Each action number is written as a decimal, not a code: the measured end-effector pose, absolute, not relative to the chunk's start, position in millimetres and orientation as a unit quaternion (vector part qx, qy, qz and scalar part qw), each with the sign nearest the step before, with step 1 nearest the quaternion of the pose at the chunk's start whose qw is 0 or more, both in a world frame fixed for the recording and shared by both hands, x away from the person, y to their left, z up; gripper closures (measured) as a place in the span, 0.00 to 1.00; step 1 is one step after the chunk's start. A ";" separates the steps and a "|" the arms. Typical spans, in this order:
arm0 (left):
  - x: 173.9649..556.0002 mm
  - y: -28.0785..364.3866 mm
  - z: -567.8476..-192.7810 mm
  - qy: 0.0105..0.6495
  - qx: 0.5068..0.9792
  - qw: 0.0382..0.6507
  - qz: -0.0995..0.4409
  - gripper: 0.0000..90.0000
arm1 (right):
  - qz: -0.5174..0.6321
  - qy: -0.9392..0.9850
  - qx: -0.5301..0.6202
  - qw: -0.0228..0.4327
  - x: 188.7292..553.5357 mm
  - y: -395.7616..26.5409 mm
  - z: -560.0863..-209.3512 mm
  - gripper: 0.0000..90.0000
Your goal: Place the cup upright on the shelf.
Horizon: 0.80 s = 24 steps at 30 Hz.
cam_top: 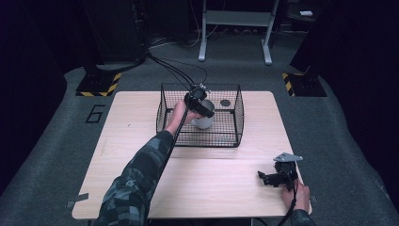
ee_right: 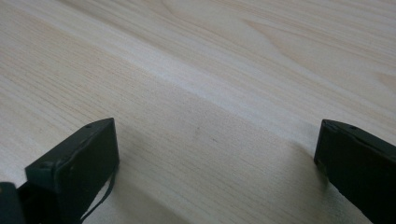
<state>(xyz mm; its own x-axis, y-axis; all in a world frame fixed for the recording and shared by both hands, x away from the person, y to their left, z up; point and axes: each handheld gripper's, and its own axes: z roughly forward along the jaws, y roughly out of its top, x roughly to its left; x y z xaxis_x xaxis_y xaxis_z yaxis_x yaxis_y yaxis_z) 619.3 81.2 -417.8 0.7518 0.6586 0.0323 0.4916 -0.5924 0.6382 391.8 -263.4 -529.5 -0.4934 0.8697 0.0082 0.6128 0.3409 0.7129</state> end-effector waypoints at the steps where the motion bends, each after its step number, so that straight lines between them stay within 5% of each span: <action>1: 619.6 81.5 -418.5 0.327 0.883 0.311 0.130 0.07 | 0.336 0.796 0.466 0.191 391.8 -263.4 -529.6 0.00; 24: 619.7 90.9 -422.3 0.347 0.869 0.330 0.129 0.00 | 0.336 0.796 0.466 0.191 391.8 -263.3 -529.5 0.00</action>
